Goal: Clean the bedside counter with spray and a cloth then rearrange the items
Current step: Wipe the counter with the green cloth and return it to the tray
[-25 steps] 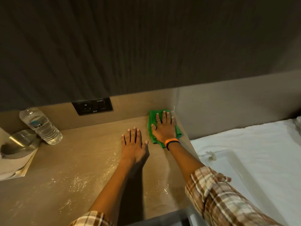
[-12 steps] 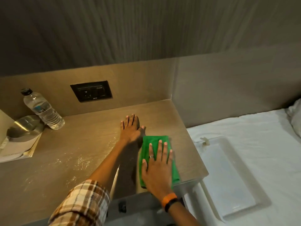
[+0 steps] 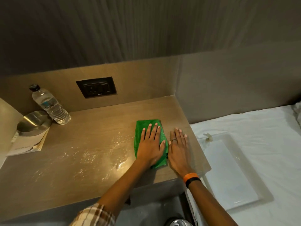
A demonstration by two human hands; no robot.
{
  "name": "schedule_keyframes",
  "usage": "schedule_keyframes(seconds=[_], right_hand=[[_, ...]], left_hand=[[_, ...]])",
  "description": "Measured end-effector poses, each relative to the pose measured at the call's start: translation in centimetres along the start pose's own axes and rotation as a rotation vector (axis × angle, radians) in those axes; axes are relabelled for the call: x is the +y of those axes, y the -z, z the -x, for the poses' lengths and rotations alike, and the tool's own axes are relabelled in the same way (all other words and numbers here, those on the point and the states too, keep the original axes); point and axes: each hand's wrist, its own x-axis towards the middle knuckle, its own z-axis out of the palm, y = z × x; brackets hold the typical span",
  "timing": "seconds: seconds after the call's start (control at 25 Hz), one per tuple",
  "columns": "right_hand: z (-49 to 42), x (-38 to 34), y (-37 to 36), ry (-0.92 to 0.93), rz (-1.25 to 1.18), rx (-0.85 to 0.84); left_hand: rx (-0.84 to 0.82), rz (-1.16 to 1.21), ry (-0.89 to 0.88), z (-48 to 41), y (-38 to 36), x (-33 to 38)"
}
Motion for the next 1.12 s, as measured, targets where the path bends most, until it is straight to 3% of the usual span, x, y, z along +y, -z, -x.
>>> schedule_keyframes(seconds=[0.16, 0.32, 0.48, 0.6, 0.68, 0.8, 0.88, 1.04, 1.12], right_hand=[[0.4, -0.6, 0.4, -0.023, -0.04, 0.026], [0.6, -0.4, -0.1, 0.035, 0.215, -0.024], [0.4, -0.3, -0.1, 0.044, 0.286, -0.058], [0.3, -0.8, -0.1, 0.041, 0.271, -0.042], [0.3, -0.9, 0.0, 0.037, 0.247, -0.056], [0.6, -0.4, 0.4, 0.036, 0.213, -0.038], [0.5, -0.5, 0.8, 0.043, 0.22, -0.049], [0.6, -0.9, 0.5, 0.053, 0.227, -0.029], [0.5, -1.1, 0.6, 0.041, 0.241, -0.044]], left_hand=[[-0.052, -0.022, -0.082, -7.4, 1.8, -1.2], [-0.014, -0.026, 0.097, -11.6, 3.7, -5.8], [0.0, -0.035, 0.338, -9.2, 4.8, -10.4], [0.016, -0.051, 0.406, -5.4, 3.8, -9.1], [0.018, -0.038, 0.305, -2.2, 3.0, -7.0], [0.012, -0.063, -0.023, 4.9, 2.0, -7.5], [0.009, -0.072, -0.059, 8.3, 2.6, -10.7], [0.033, -0.104, 0.321, 6.9, 4.2, -13.4], [0.031, -0.084, 0.419, 5.3, 4.4, -12.9]])
